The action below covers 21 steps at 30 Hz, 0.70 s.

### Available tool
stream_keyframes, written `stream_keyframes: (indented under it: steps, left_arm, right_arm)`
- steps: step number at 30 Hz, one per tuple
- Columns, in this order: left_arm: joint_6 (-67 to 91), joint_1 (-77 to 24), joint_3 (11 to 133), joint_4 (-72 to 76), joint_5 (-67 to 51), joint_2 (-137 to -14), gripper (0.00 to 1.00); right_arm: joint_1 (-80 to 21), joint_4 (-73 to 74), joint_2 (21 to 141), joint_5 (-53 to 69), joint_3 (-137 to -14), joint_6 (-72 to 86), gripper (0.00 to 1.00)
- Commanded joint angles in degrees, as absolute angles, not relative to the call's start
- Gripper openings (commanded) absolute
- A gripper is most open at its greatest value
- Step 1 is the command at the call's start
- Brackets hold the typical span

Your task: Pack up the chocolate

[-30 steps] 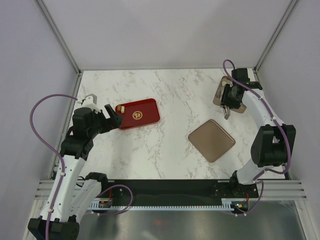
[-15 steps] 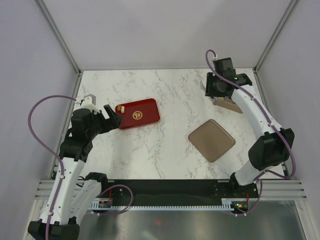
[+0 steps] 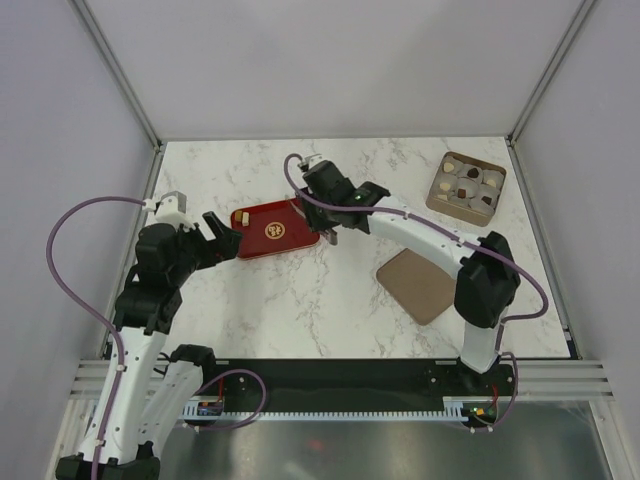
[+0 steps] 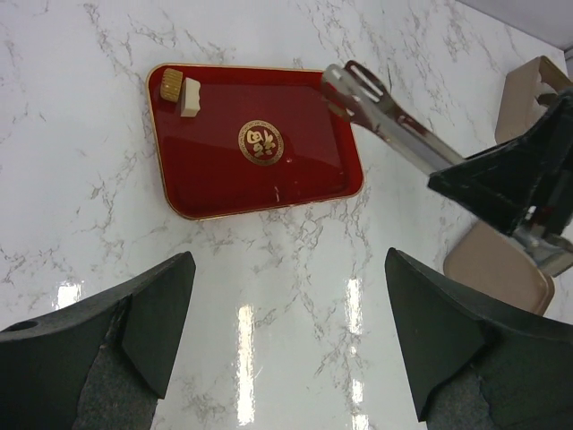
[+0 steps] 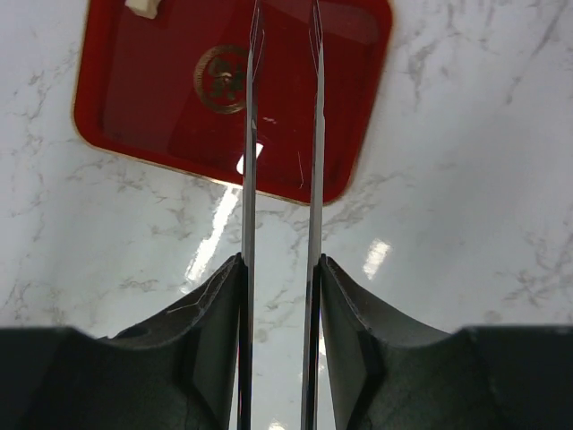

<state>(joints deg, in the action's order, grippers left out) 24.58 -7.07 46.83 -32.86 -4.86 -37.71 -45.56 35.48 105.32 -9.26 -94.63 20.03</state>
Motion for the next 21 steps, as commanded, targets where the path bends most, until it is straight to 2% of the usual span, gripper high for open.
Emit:
stream_keyframes:
  steps: [1, 6, 21]
  left_arm:
    - [23.73, -7.29, 47.02, -30.85, -3.78, -37.0, 0.95]
    - [23.82, -7.21, 47.02, -30.85, -3.34, -37.0, 0.95]
    - [23.91, -7.29, 47.11, -30.94, -2.28, -37.09, 0.94]
  right_arm:
    - [-48.68, 26.39, 107.65, -11.51, -97.91, 23.37, 0.45]
    - [-51.67, 17.77, 110.47, -9.41, -95.89, 26.1, 0.45]
    - [-56.95, 13.71, 116.54, -13.45, -98.26, 27.07, 0.49]
